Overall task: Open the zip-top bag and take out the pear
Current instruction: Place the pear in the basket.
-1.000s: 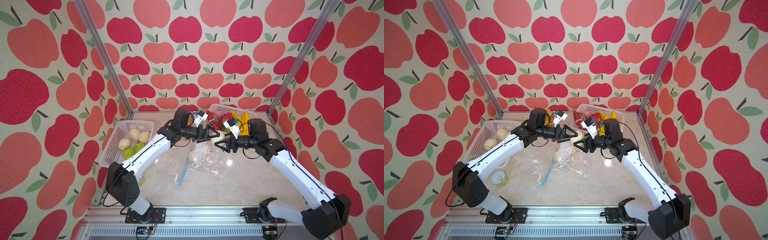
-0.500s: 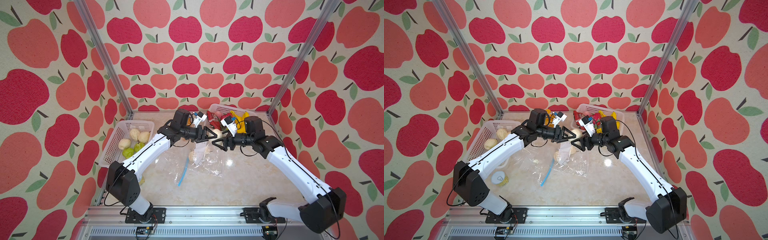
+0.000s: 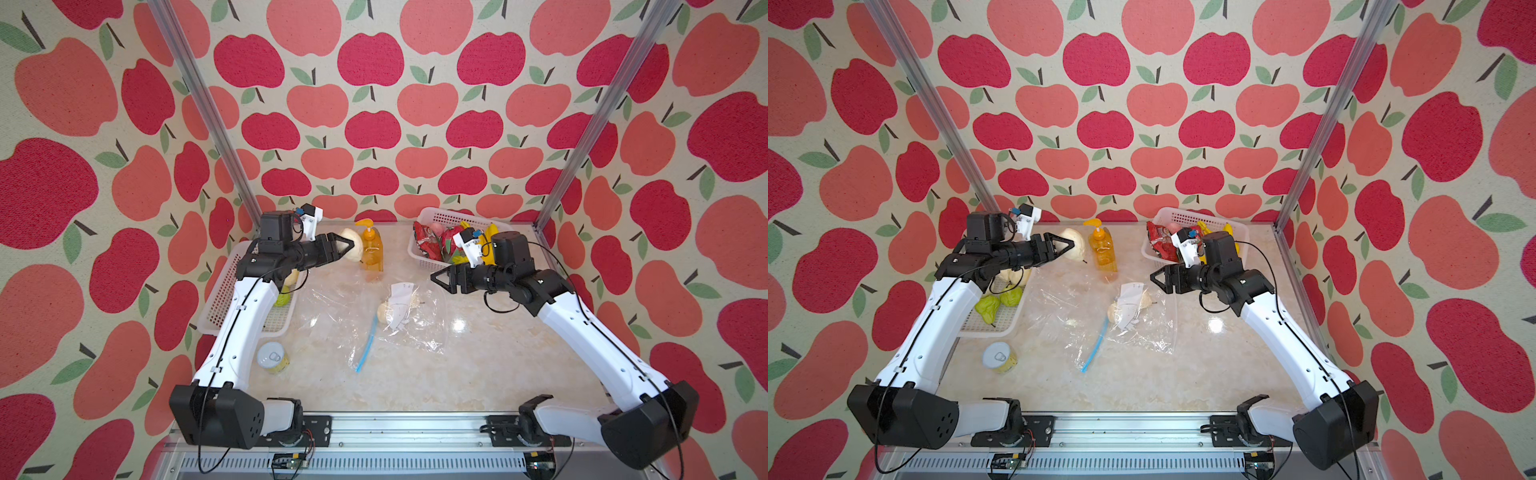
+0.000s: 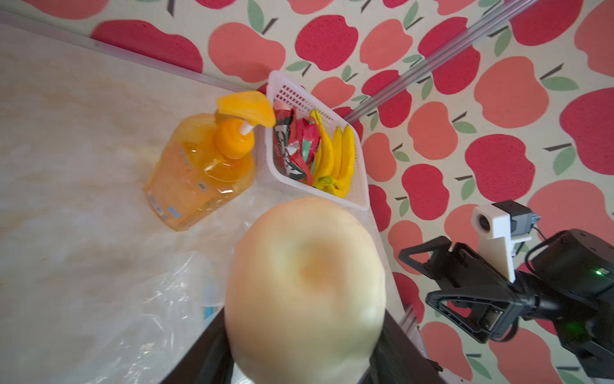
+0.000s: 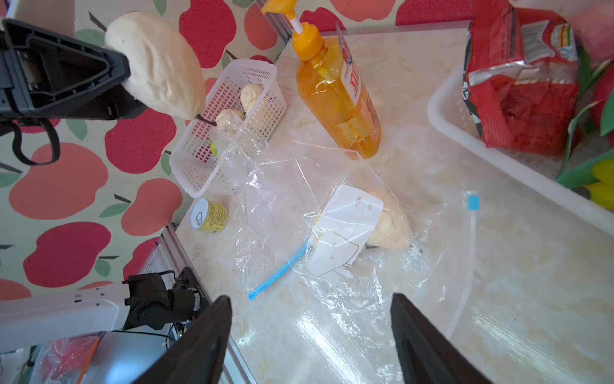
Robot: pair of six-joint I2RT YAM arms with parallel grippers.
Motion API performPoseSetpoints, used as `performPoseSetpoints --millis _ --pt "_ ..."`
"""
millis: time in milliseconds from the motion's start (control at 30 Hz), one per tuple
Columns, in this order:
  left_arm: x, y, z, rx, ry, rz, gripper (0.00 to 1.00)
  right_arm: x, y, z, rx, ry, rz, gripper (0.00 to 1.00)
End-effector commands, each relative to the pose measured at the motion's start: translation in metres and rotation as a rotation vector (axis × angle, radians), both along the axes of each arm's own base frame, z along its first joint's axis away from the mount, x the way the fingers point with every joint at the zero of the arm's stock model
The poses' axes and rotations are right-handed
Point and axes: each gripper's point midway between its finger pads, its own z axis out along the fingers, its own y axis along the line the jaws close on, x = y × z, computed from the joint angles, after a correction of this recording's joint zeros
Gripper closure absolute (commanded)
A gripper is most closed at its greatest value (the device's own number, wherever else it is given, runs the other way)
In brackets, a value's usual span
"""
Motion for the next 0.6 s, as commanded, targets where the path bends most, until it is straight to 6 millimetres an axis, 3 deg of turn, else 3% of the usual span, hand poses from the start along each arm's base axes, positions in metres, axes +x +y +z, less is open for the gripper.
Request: performPoseSetpoints --millis 0,200,267,467,567 --pt "0.006 0.067 -0.036 0.313 0.048 0.149 0.46 -0.001 -0.029 -0.043 -0.069 0.231 -0.204 0.26" --pt "0.031 0.165 -0.068 0.639 0.114 0.371 0.47 0.001 -0.044 -0.077 -0.134 0.291 -0.279 0.28" --pt "0.037 0.188 -0.081 0.709 0.152 0.418 0.48 -0.001 -0.046 -0.085 -0.142 0.301 -0.280 0.28" --pt "0.048 0.214 -0.138 0.845 0.305 0.397 0.49 -0.002 -0.049 -0.098 -0.144 0.328 -0.258 0.27" --pt "0.052 0.222 -0.156 0.861 0.327 0.399 0.49 -0.003 -0.049 -0.097 -0.132 0.331 -0.246 0.26"
